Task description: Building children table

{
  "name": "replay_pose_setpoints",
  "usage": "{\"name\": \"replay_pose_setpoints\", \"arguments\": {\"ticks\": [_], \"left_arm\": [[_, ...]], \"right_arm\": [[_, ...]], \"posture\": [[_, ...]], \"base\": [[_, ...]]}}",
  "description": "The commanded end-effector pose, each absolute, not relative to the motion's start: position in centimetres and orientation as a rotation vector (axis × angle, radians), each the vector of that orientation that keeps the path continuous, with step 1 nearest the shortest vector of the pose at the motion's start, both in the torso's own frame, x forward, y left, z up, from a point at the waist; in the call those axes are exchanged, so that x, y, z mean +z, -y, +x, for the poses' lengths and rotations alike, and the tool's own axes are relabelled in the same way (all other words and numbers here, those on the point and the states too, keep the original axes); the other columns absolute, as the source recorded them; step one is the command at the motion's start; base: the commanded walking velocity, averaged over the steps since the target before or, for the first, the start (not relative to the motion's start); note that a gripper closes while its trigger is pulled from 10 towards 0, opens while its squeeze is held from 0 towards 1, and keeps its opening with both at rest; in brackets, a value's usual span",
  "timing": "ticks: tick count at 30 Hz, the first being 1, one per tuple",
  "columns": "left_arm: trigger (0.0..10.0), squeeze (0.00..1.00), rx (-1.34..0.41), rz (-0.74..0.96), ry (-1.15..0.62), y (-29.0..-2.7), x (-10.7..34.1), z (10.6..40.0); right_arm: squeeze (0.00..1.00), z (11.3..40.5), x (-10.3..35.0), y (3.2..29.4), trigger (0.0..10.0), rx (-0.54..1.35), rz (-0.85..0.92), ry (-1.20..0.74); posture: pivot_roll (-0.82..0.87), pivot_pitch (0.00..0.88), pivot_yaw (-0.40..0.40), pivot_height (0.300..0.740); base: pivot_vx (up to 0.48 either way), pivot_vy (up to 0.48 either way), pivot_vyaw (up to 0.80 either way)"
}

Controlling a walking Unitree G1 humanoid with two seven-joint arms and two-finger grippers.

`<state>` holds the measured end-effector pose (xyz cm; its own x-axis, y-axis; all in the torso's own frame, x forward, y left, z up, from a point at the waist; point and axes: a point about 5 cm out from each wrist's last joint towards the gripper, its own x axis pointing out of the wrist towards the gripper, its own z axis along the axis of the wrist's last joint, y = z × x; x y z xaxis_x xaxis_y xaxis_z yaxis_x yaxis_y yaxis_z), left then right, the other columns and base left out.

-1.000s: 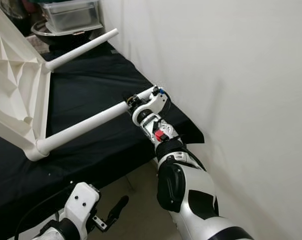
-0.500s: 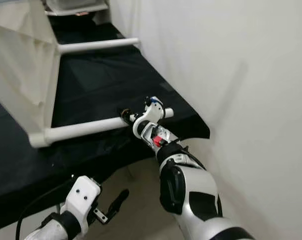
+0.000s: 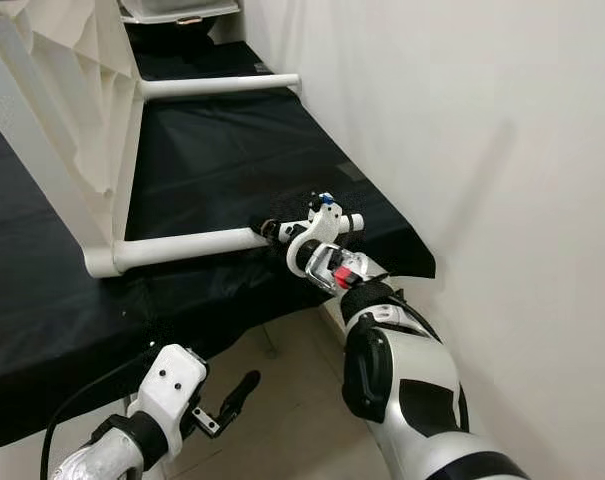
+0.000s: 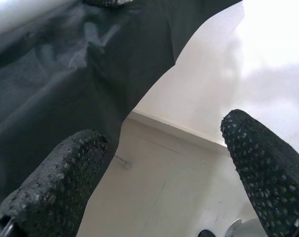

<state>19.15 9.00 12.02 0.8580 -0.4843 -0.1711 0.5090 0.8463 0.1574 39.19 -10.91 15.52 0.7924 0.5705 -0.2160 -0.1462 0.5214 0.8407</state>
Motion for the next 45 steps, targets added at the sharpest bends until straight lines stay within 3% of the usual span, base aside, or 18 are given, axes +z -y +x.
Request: {"name": "replay_pose_setpoints", "arguments": {"ticks": [1,12,17,24,27,32,34,35,36,37,40,45], "left_arm": [[10.0,0.00,-0.516,0.204,-0.142,-9.2,11.5,19.2],[10.0,0.00,-0.518,0.215,-0.138,-9.3,11.3,19.6],[10.0,0.00,-0.521,0.221,-0.140,-9.5,11.0,20.1],[10.0,0.00,-0.522,0.221,-0.137,-9.5,11.0,20.2],[10.0,0.00,-0.502,0.225,-0.111,-9.8,11.2,20.5],[10.0,0.00,-0.479,0.231,-0.090,-10.1,11.4,20.7],[10.0,0.00,-0.428,0.222,-0.052,-10.5,11.9,21.1],[10.0,0.00,-0.428,0.222,-0.052,-10.5,11.9,21.1],[10.0,0.00,-0.398,0.217,-0.030,-10.8,12.3,21.5],[10.0,0.00,-0.398,0.217,-0.030,-10.8,12.3,21.5],[10.0,0.00,-0.342,0.207,0.009,-11.6,13.1,22.9],[10.0,0.00,-0.331,0.207,0.025,-11.8,13.4,23.3]], "right_arm": [[0.00,39.1,16.1,12.2,10.0,0.465,1.140,-0.455],[0.00,37.5,15.0,15.0,10.0,0.520,1.218,-0.448],[0.00,32.2,11.9,15.6,10.0,0.706,1.019,-0.653],[0.00,31.1,12.7,16.3,10.0,0.770,0.990,-0.590],[0.00,31.8,18.5,16.8,10.0,0.763,0.602,-0.109],[0.00,32.9,20.5,16.6,10.0,0.604,0.398,0.022],[0.00,33.6,21.6,16.5,10.0,0.411,0.139,0.106],[0.00,33.6,21.6,16.5,10.0,0.411,0.139,0.106],[0.00,33.7,22.0,16.6,10.0,0.315,-0.025,0.156],[0.00,33.7,22.0,16.6,10.0,0.315,-0.025,0.156],[0.00,33.5,23.1,16.8,10.0,0.147,-0.283,0.258],[0.00,33.1,23.6,16.8,10.0,0.120,-0.332,0.301]], "posture": [[0.12,0.072,-0.075,0.740],[0.12,0.069,-0.063,0.740],[0.10,0.069,-0.043,0.740],[0.10,0.067,-0.042,0.740],[0.09,0.063,-0.040,0.740],[0.09,0.060,-0.035,0.740],[0.09,0.055,-0.038,0.740],[0.09,0.055,-0.038,0.740],[0.09,0.054,-0.040,0.740],[0.09,0.054,-0.040,0.740],[0.09,0.053,-0.044,0.740],[0.09,0.053,-0.044,0.740]], "base": [[0.000,0.000,0.00],[0.000,0.000,0.00],[0.000,0.000,0.00],[0.000,0.000,0.00],[0.000,0.000,0.00],[0.000,0.000,0.00],[0.000,0.000,0.00],[0.000,0.000,0.00],[0.000,0.000,0.00],[0.000,0.000,0.00],[0.000,0.000,0.00],[0.000,0.000,0.00]]}}
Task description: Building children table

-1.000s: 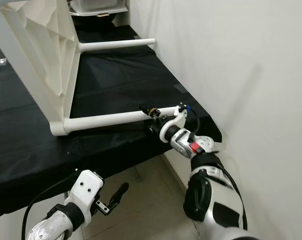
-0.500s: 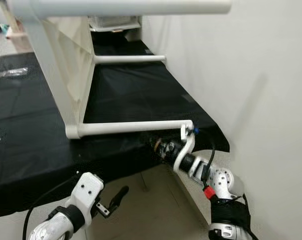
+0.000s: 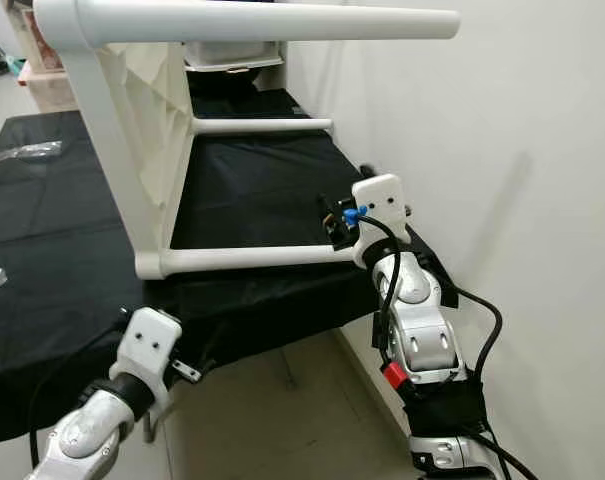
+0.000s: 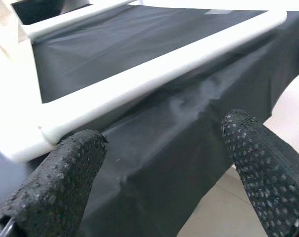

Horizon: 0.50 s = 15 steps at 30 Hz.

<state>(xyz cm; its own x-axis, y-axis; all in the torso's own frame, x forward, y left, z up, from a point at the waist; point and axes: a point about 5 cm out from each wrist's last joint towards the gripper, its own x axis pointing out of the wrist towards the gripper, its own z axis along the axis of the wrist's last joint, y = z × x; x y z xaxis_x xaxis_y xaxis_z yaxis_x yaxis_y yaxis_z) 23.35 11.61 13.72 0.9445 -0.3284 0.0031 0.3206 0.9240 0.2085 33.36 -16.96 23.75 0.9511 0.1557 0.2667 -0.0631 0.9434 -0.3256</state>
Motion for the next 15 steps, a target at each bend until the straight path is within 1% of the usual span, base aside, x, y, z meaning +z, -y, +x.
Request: {"name": "replay_pose_setpoints", "arguments": {"ticks": [1,4,5,6,7,8,10,11,15], "left_arm": [[10.0,0.00,-0.337,0.211,0.051,-11.7,13.8,24.3],[10.0,0.00,-0.339,0.195,0.091,-11.7,14.7,26.0],[10.0,0.00,-0.339,0.195,0.091,-11.7,14.7,26.0],[10.0,0.00,-0.339,0.168,0.094,-11.7,14.8,26.7],[10.0,0.00,-0.379,0.140,0.114,-11.3,15.4,28.2],[10.0,0.00,-0.379,0.140,0.114,-11.3,15.4,28.2],[10.0,0.00,-0.410,0.123,0.142,-10.9,16.4,30.5],[10.0,0.00,-0.413,0.118,0.152,-10.9,16.8,31.3],[10.0,0.00,-0.412,0.115,0.173,-10.8,17.4,32.0]], "right_arm": [[0.00,32.9,24.3,16.7,10.0,0.063,-0.437,0.381],[0.00,32.3,25.7,16.5,10.0,-0.034,-0.626,0.527],[0.00,32.3,25.7,16.5,10.0,-0.034,-0.626,0.527],[0.00,32.3,26.2,16.5,10.0,-0.072,-0.658,0.566],[0.00,32.4,26.8,16.4,10.0,-0.112,-0.719,0.616],[0.00,32.4,26.8,16.4,10.0,-0.112,-0.719,0.616],[0.00,32.6,27.5,16.4,10.0,-0.151,-0.774,0.669],[1.00,32.6,27.6,16.3,10.0,-0.152,-0.785,0.681],[1.00,32.7,27.7,16.1,10.0,-0.133,-0.770,0.684]], "posture": [[0.09,0.051,-0.047,0.740],[0.09,0.052,-0.043,0.740],[0.09,0.052,-0.043,0.740],[0.09,0.052,-0.043,0.740],[0.08,0.049,-0.045,0.740],[0.08,0.049,-0.045,0.740],[0.07,0.049,-0.043,0.740],[0.07,0.047,-0.033,0.740],[0.06,0.047,-0.023,0.740]], "base": [[0.000,0.000,0.00],[0.000,0.000,0.00],[0.000,0.000,0.00],[0.000,0.000,0.00],[0.000,0.000,0.00],[0.000,0.000,0.00],[0.000,0.000,0.00],[0.000,0.000,0.00],[0.000,0.000,0.00]]}}
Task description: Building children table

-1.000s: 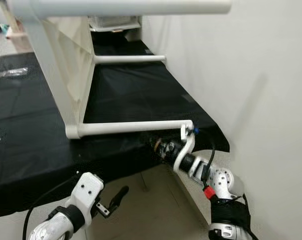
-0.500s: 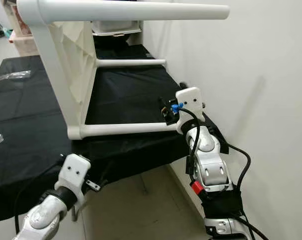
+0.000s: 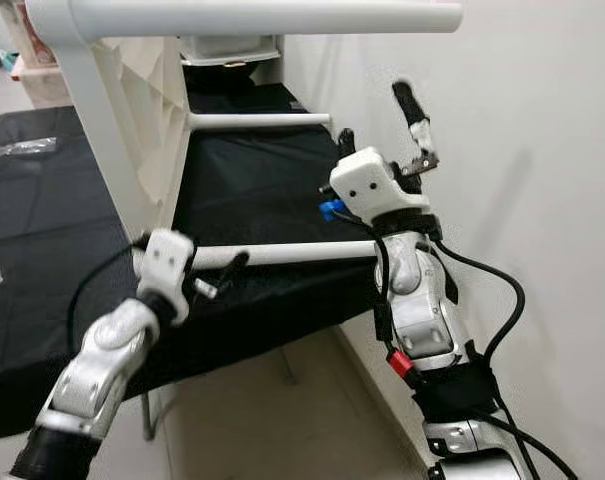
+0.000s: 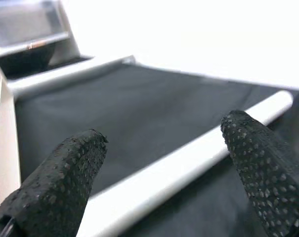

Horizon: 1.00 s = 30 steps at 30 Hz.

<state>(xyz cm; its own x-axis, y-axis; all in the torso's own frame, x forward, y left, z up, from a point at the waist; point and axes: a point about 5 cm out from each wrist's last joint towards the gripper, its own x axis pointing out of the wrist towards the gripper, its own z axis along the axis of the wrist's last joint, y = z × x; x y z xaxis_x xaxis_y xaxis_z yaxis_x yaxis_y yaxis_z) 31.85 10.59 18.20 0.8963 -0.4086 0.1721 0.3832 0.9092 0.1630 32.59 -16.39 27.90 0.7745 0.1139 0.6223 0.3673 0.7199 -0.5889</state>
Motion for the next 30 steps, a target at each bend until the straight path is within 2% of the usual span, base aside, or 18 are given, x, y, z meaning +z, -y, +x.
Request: {"name": "replay_pose_setpoints", "arguments": {"ticks": [1,3,6,8,12,17,23,30], "left_arm": [[10.0,0.00,-0.416,0.110,0.189,-10.5,17.8,32.1],[10.0,0.00,-0.416,0.110,0.189,-10.5,17.8,32.1],[10.0,0.00,-0.419,0.120,0.220,-9.9,18.3,31.9],[10.0,0.00,-0.414,0.106,0.222,-9.3,17.9,31.1],[10.0,0.00,-0.406,0.113,0.212,-9.3,17.2,30.2],[10.0,0.00,-0.399,0.116,0.206,-9.6,16.5,30.1],[10.0,0.00,-0.364,0.157,0.212,-10.6,16.2,30.4],[10.0,0.00,-0.358,0.166,0.218,-10.6,16.5,30.6]], "right_arm": [[0.00,32.7,27.1,15.7,10.0,-0.081,-0.686,0.662],[0.00,32.7,27.1,15.7,10.0,-0.081,-0.686,0.662],[0.00,32.5,25.1,15.2,10.0,-0.036,-0.593,0.583],[0.00,32.3,21.4,14.5,10.0,0.038,-0.361,0.398],[0.00,31.8,18.2,13.7,10.0,0.082,-0.220,0.250],[0.00,31.5,17.1,13.5,10.0,0.070,-0.203,0.213],[0.00,31.4,16.8,14.1,10.0,0.046,-0.219,0.214],[0.00,31.4,17.0,14.1,10.0,0.052,-0.220,0.212]], "posture": [[0.06,0.046,-0.024,0.740],[0.06,0.046,-0.024,0.740],[0.05,0.045,-0.027,0.740],[0.06,0.034,-0.037,0.740],[0.06,0.027,-0.040,0.740],[0.06,0.016,-0.043,0.740],[0.06,0.009,-0.043,0.740],[0.06,0.009,-0.039,0.740]], "base": [[0.000,0.000,0.00],[0.000,0.000,0.00],[0.000,0.000,0.00],[0.000,0.000,0.00],[0.000,0.000,0.00],[0.000,0.000,0.00],[0.326,0.000,0.00],[0.374,0.000,0.00]]}}
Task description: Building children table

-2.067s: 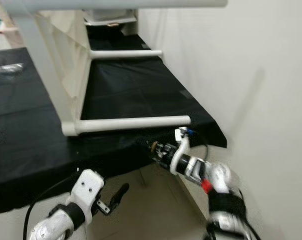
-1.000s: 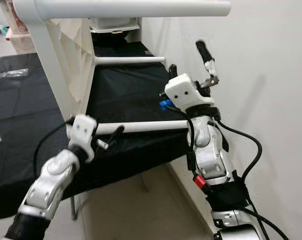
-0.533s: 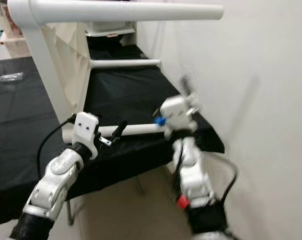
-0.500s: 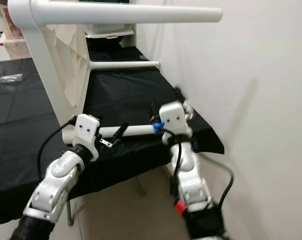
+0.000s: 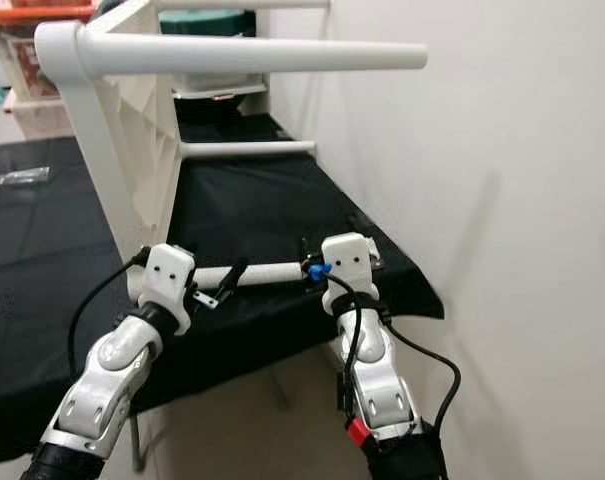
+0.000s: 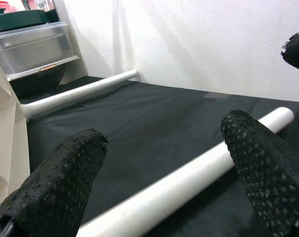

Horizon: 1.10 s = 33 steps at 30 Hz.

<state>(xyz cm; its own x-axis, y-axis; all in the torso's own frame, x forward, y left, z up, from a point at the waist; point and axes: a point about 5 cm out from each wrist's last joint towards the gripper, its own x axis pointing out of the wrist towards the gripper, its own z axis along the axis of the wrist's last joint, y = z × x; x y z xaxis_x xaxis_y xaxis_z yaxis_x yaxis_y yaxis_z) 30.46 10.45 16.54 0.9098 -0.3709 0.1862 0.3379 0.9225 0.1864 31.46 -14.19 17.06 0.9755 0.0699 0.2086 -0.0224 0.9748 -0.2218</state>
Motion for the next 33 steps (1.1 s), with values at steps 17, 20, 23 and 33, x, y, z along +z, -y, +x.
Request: {"name": "replay_pose_setpoints", "arguments": {"ticks": [17,20,23,33], "left_arm": [[10.0,0.00,-0.357,0.167,0.222,-10.5,16.7,30.8],[10.0,0.00,-0.352,0.170,0.216,-10.6,16.6,30.8],[10.0,0.00,-0.347,0.171,0.213,-10.7,16.5,30.9],[10.0,0.00,-0.372,0.159,0.199,-9.2,16.0,30.3]], "right_arm": [[0.00,31.7,18.0,14.0,10.0,0.043,-0.208,0.236],[0.00,31.7,18.2,14.1,10.0,0.040,-0.216,0.243],[0.00,31.8,18.3,14.6,10.0,0.011,-0.228,0.237],[0.00,31.8,19.2,15.1,10.0,-0.018,-0.293,0.272]], "posture": [[0.06,0.035,-0.040,0.740],[0.06,0.037,-0.039,0.740],[0.06,0.038,-0.040,0.740],[0.06,0.045,-0.037,0.740]], "base": [[0.238,0.000,0.00],[0.000,0.000,0.00],[0.000,0.000,0.00],[0.000,0.000,0.00]]}}
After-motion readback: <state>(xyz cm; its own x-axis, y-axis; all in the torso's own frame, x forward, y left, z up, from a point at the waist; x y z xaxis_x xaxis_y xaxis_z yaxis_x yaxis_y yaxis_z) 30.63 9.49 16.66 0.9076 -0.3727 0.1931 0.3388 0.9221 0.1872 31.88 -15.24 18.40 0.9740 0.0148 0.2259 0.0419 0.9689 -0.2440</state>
